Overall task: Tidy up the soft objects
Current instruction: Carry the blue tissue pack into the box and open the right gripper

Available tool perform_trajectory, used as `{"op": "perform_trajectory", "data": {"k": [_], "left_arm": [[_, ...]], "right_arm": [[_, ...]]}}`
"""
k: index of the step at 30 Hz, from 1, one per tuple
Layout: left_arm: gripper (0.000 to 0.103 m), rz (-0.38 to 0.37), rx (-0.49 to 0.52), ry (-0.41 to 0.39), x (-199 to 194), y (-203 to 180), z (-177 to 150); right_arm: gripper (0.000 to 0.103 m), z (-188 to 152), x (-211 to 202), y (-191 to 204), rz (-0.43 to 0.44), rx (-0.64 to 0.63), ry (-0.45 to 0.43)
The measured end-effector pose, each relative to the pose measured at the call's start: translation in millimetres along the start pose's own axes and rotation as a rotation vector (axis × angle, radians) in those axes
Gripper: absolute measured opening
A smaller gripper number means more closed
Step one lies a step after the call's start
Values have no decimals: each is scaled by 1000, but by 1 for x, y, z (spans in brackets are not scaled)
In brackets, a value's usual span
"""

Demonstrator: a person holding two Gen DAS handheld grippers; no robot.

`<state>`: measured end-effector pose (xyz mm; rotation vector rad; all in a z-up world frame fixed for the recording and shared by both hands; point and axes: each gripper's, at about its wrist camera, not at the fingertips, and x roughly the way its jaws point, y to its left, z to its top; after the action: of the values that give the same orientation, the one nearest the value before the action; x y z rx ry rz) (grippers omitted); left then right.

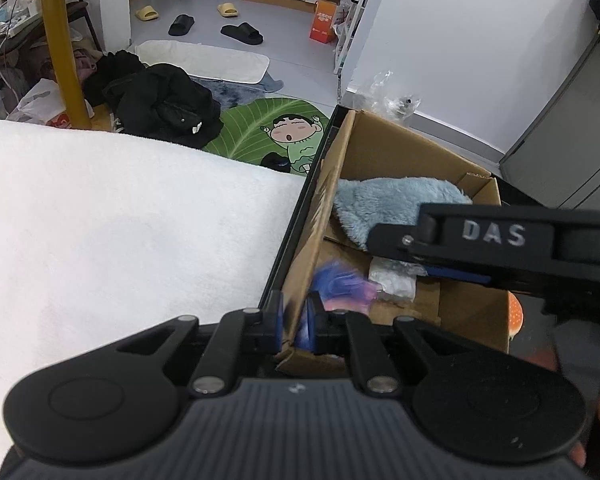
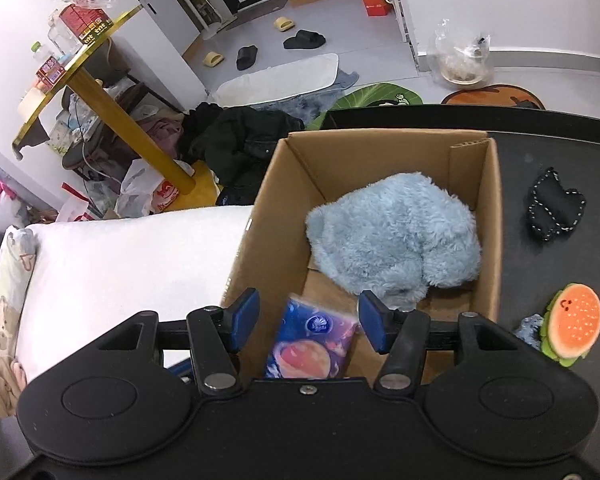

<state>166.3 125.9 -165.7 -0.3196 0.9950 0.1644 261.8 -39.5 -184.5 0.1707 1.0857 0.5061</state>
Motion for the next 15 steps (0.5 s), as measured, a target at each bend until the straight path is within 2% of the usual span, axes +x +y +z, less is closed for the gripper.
{"op": "perform_trajectory", "data": {"k": [9,15], "left_arm": [[14,17,21,3,0,-2,1],[15,39,50,13,0,-9,-1]], "right_arm": [[55,-1,-27,-12,-15,-47,-16],[55,3,-49,-34,-45,-60,-32]]}}
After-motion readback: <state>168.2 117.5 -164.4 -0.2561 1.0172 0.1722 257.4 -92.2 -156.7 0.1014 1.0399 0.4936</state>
